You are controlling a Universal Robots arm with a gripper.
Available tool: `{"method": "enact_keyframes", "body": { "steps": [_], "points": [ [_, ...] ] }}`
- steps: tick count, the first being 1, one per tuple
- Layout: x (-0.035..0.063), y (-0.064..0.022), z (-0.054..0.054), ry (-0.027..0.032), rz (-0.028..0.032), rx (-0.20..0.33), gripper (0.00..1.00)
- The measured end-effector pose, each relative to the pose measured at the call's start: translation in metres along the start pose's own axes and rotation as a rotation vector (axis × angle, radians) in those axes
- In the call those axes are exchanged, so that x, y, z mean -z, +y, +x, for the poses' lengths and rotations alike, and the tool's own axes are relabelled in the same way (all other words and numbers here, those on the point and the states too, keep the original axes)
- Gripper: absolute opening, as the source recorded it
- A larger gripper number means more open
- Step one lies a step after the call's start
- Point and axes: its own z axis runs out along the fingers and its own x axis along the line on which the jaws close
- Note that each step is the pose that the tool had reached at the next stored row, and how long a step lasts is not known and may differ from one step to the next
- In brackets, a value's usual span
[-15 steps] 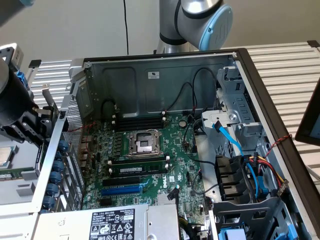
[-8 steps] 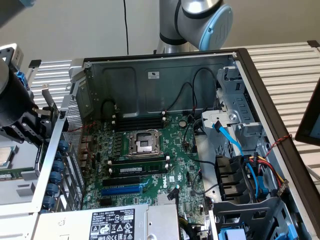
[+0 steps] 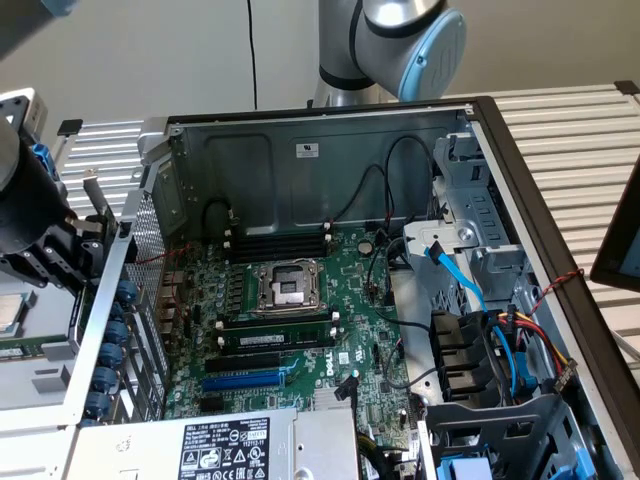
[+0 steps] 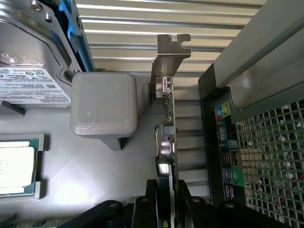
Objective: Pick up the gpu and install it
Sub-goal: 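Pick up the gpu and move the gpu toward the slot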
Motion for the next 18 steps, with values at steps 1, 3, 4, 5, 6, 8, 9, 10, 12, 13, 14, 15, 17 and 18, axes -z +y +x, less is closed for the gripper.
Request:
{"method": "enact_keyframes", "body": {
  "steps": [1,3,4,5,6,8,9,10,12,13,14,15,17,18],
  "points": [
    [-0.0002,0.0000,-0.0005,0.0008,-0.0002,0.001,0.29],
    [-0.0007,-0.0001,-0.0010,0.0025,-0.0009,0.005,0.29],
    [-0.0008,-0.0003,-0.0014,0.0039,-0.0011,0.007,0.29],
    [-0.0008,-0.0004,-0.0018,0.0056,-0.0012,0.008,0.29],
    [-0.0009,-0.0005,-0.0022,0.0078,-0.0015,0.009,0.29],
    [-0.0010,-0.0011,-0.0035,0.0150,-0.0032,0.011,0.29],
    [-0.0012,-0.0013,-0.0042,0.0187,-0.0040,0.011,0.29],
    [-0.0014,-0.0016,-0.0052,0.0230,-0.0049,0.011,0.29],
    [-0.0018,-0.0016,-0.0064,0.0297,-0.0058,0.010,0.29],
    [-0.0020,-0.0016,-0.0068,0.0327,-0.0061,0.010,0.29],
    [-0.0022,-0.0017,-0.0071,0.0355,-0.0062,0.009,0.29],
    [-0.0023,-0.0017,-0.0072,0.0383,-0.0063,0.009,0.29],
    [-0.0023,-0.0017,-0.0073,0.0434,-0.0067,0.008,0.29],
    [-0.0023,-0.0016,-0.0073,0.0451,-0.0065,0.007,0.29]
  ]
}}
